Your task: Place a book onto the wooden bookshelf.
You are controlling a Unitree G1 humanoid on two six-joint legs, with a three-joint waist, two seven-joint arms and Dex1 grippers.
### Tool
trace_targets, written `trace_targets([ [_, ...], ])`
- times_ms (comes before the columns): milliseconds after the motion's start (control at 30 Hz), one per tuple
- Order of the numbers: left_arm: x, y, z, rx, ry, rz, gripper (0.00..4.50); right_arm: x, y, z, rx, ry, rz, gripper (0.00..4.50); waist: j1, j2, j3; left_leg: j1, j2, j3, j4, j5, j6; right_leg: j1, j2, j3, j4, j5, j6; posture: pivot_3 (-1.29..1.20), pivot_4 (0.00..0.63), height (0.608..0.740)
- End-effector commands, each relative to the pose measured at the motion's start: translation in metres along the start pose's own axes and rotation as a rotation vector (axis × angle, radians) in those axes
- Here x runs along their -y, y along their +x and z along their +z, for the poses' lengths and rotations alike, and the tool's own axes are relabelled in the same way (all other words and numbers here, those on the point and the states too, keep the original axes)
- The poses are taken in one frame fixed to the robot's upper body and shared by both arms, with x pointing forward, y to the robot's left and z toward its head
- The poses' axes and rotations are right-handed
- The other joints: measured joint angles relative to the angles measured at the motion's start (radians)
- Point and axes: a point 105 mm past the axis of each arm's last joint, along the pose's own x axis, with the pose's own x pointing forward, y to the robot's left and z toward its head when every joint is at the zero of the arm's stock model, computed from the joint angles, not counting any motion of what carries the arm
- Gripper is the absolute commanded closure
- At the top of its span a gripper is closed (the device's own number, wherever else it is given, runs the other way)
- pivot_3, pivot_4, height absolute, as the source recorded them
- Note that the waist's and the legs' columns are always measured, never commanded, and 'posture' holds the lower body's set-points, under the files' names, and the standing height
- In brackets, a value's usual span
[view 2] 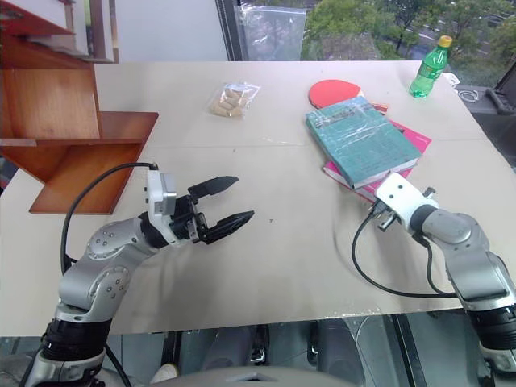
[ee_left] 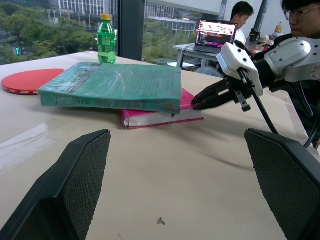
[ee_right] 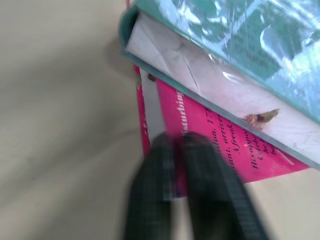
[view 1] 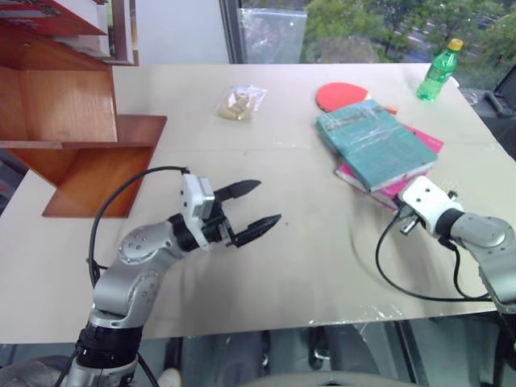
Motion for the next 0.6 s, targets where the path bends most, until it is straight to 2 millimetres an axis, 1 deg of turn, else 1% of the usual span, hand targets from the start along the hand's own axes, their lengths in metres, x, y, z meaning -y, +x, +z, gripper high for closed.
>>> trace_targets([
  [33,0.003,-0.002,0.007,0.019,0.041,0.0,0.0,0.001,-0.001,-0.002,-0.01,-0.037,0.012,4.48,0.0,0.0,0.0,0.0,0.0,0.0,0.0,0.0,0.0,0.0,0.0,0.0,0.0,0.0,0.0,0.0,0.15,0.74],
  [133,0.003,-0.002,0.007,0.02,0.041,0.003,0.0,-0.002,-0.002,-0.002,-0.009,-0.05,0.03,4.48,0.0,0.0,0.0,0.0,0.0,0.0,0.0,0.0,0.0,0.0,0.0,0.0,0.0,0.0,0.0,0.0,0.15,0.74],
  [200,0.004,-0.002,0.007,0.021,0.04,0.006,0.0,-0.008,-0.004,0.0,0.001,-0.048,0.064,4.48,0.0,0.0,0.0,0.0,0.0,0.0,0.0,0.0,0.0,0.0,0.0,0.0,0.0,0.0,0.0,0.0,0.15,0.74],
  [300,0.003,-0.003,0.007,0.02,0.037,0.01,0.0,-0.032,-0.012,0.013,0.068,-0.054,0.195,4.48,0.001,0.0,0.0,0.0,0.0,-0.001,0.0,0.0,0.0,0.0,0.0,-0.001,0.0,0.0,0.0,0.0,0.15,0.74],
  [400,0.003,-0.003,0.006,0.019,0.035,0.012,0.0,-0.055,-0.02,0.03,0.143,-0.021,0.307,4.48,-0.001,0.0,0.0,-0.001,0.0,-0.001,0.0,0.0,0.0,0.0,0.0,-0.001,-0.001,0.0,0.0,0.0,0.15,0.74],
  [500,0.002,-0.003,0.006,0.019,0.033,0.013,0.0,-0.071,-0.024,0.042,0.192,-0.022,0.367,4.48,-0.001,0.0,0.0,-0.001,0.0,-0.001,0.0,0.0,0.0,0.0,0.0,-0.001,-0.001,0.0,0.0,0.0,0.15,0.74],
  [600,0.002,-0.004,0.006,0.015,0.031,0.009,0.0,-0.091,-0.03,0.055,0.25,-0.04,0.443,4.48,0.0,0.0,0.0,-0.001,0.0,-0.001,0.0,0.0,0.0,0.0,0.0,-0.001,0.0,0.0,0.0,0.0,0.15,0.74],
])
